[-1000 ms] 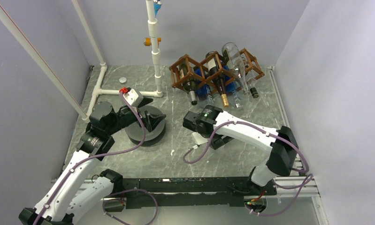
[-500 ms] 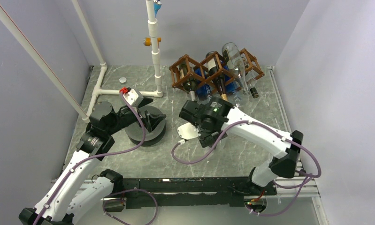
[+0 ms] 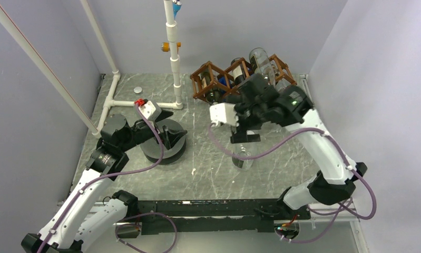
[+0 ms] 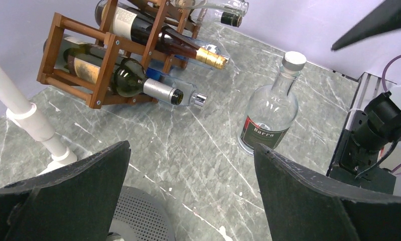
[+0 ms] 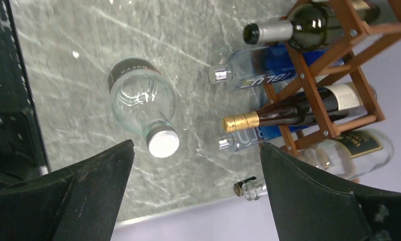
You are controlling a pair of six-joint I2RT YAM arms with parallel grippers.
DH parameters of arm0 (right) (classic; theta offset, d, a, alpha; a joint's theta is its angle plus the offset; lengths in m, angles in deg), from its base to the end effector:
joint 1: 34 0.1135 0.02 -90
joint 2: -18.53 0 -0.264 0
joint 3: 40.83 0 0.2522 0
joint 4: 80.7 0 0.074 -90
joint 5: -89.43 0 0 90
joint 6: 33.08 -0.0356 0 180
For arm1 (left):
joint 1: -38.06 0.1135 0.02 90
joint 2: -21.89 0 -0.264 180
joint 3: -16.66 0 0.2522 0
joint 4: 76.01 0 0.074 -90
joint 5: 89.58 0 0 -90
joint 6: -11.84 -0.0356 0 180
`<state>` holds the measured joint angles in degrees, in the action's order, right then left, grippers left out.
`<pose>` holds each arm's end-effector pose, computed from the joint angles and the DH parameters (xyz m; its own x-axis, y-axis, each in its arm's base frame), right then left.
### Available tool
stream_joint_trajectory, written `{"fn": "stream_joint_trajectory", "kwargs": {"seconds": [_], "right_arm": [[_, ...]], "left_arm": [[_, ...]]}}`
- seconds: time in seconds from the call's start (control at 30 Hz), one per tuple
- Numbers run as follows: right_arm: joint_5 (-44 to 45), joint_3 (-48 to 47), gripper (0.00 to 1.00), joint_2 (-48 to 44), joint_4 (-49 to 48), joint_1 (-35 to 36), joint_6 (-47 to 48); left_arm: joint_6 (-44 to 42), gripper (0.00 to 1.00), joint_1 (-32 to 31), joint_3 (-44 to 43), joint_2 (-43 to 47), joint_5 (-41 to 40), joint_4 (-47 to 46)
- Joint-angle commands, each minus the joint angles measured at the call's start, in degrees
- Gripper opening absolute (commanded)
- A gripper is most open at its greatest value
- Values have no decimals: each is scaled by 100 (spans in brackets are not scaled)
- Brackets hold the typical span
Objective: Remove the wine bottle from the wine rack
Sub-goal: Place the wine bottle at the center of the board, then pick up the wine bottle from the center of the board.
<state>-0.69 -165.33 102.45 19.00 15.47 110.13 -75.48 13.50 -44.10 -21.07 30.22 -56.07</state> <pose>0.1558 0.1823 0.4460 0.2752 -0.9104 -0.3088 -0.9023 -0.1337 -0.4099 0.1489 -0.0875 0.3666 -0.0719 -0.0117 -0.9973 0.8099 0.5829 -0.0653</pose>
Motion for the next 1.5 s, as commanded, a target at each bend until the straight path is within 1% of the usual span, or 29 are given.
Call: {"fn": "stream_joint_trajectory", "kwargs": {"seconds": [0.0,0.07,0.1,0.13,0.23,0.3,0.4,0.63,0.73,0.77,0.87,0.93,1.07,1.2,1.37,1.47], "right_arm": [[-1802,-502,99,-393,-33,-978,-167],[-2406,-373,99,-494,-142,-1507,-243],[-2642,-143,99,-589,-314,-1743,-308],[-2863,186,99,-760,-632,-1936,-443],[-3157,1474,100,-1414,-1976,-2346,-997],[-3510,1953,100,-1632,-2615,-2660,-1460],[-4444,2568,100,-1933,-3308,-3627,-2049],[-5627,3824,99,-2214,-4889,-5249,-3741],[-6144,4292,99,-2289,-5465,-5870,-4329],[-6367,4426,99,-2303,-5657,-6067,-4554],[-6725,4829,99,-2312,-6327,-6588,-5432],[-6728,5091,99,-2303,-6690,-6758,-5801],[-6759,5545,99,-2323,-7088,-6961,-6055],[-6573,5521,99,-2336,-6979,-6992,-5990],[-6398,5554,99,-2344,-6993,-6992,-6003],[-6365,5563,99,-2344,-6996,-6989,-6009]], "left_arm": [[110,99,30,27,-60,337,-405],[186,99,30,14,-127,447,-437],[235,99,30,1,-155,496,-457],[285,99,25,-8,-180,545,-475],[463,99,17,-23,-262,604,-539],[629,99,-34,-12,-310,557,-573],[827,99,-215,-11,-378,362,-574],[1369,99,-892,88,-581,-576,-572],[1548,99,-1376,194,-631,-1091,-574],[1580,99,-1561,220,-651,-1325,-709],[1624,99,-2166,196,-771,-2025,-791],[1666,99,-2569,143,-916,-2688,-893],[1681,99,-3265,15,-1336,-3648,-1145],[1807,99,-3731,-283,-1819,-4306,-1263],[2209,99,-4229,-952,-2545,-5240,-954],[2555,99,-4503,-1491,-2981,-5951,-376]]}}
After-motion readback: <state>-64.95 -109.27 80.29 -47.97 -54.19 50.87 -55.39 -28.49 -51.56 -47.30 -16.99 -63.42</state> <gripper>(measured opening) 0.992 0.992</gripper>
